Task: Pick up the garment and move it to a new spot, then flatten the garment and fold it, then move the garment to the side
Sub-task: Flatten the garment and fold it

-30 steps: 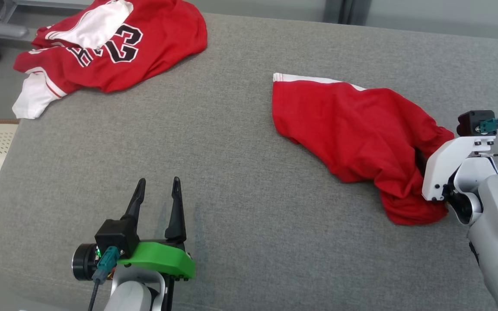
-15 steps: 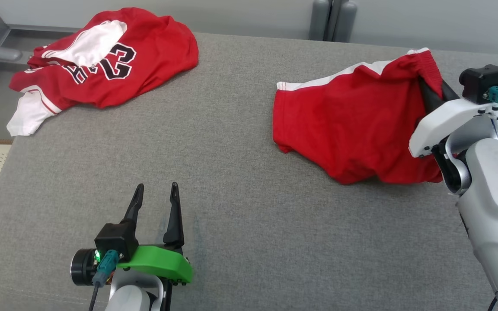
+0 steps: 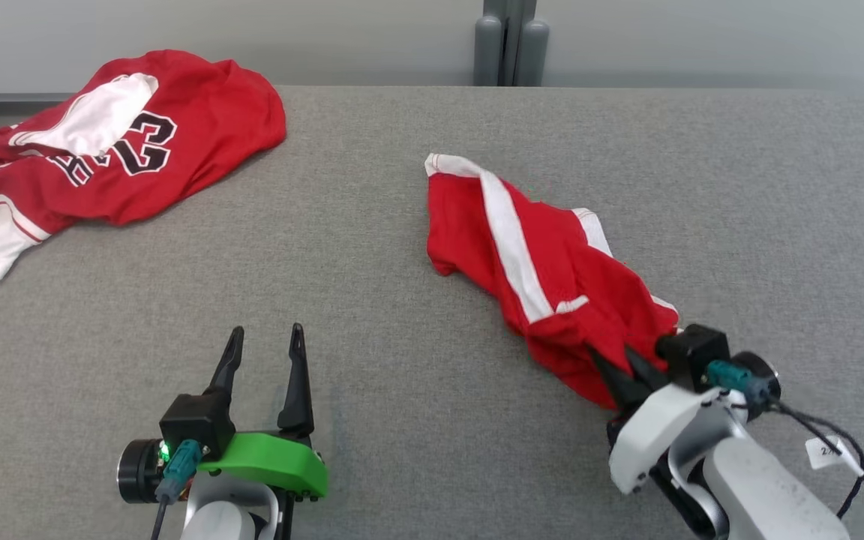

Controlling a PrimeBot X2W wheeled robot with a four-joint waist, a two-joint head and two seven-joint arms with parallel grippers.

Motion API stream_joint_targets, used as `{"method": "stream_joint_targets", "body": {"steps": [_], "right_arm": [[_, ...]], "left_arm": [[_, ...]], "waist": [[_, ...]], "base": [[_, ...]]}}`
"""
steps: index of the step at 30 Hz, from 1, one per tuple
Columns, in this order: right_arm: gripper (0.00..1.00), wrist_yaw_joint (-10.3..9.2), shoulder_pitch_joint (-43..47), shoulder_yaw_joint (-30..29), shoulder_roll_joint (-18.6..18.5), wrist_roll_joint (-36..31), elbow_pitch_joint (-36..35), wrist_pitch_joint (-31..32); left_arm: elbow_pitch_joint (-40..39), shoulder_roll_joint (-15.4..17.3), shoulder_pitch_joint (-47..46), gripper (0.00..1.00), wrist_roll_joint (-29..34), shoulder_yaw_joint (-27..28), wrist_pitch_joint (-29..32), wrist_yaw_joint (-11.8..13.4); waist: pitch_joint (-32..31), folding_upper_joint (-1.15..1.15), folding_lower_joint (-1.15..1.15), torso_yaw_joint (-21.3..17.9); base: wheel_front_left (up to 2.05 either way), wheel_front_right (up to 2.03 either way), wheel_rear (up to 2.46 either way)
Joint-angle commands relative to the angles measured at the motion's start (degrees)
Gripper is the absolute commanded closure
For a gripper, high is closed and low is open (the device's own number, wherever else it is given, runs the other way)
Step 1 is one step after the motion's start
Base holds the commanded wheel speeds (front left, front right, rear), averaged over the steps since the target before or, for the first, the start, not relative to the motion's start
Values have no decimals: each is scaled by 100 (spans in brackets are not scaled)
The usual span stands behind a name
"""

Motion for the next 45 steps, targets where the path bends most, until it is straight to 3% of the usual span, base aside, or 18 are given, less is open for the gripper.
{"method": "stream_joint_targets", "body": {"steps": [1,14,16,17,19,26,33,39,45], "right_arm": [[100,1,184,68,-1,34,-67,38],[100,1,1147,-442,-262,-440,47,-115],[68,1,1213,-565,-230,-548,121,-210],[28,1,1249,-644,-166,-553,155,-267],[0,1,1326,-764,-67,-518,195,-342],[0,1,1575,-1324,-95,-367,11,-433],[0,1,1892,-2166,-538,-294,-999,52],[0,1,2145,-2756,-553,-237,-1986,670],[0,1,2321,-2709,-509,-39,-2549,1043]], "left_arm": [[18,13,29,0,61,15,-5,-21],[84,14,58,0,69,-9,-5,-53],[93,14,71,0,67,-15,-5,-55],[103,14,78,0,67,-20,-5,-61],[116,14,95,0,70,-19,-5,-65],[131,14,146,0,75,-9,-4,-63],[104,14,197,0,47,-11,-4,-65],[110,15,130,0,11,-64,-5,-56],[100,15,103,0,32,-16,-5,-48]], "waist": [[-5,0,0,-117],[-79,0,0,-356],[-93,0,0,-353],[-103,0,0,-349],[-126,0,0,-343],[-214,0,0,-337],[-271,0,0,-335],[-256,0,0,-210],[-205,0,0,-116]], "base": [[0,0,0],[0,0,0],[0,0,0],[0,0,0],[0,0,0],[0,0,0],[0,0,0],[0,0,0],[0,0,0]]}}
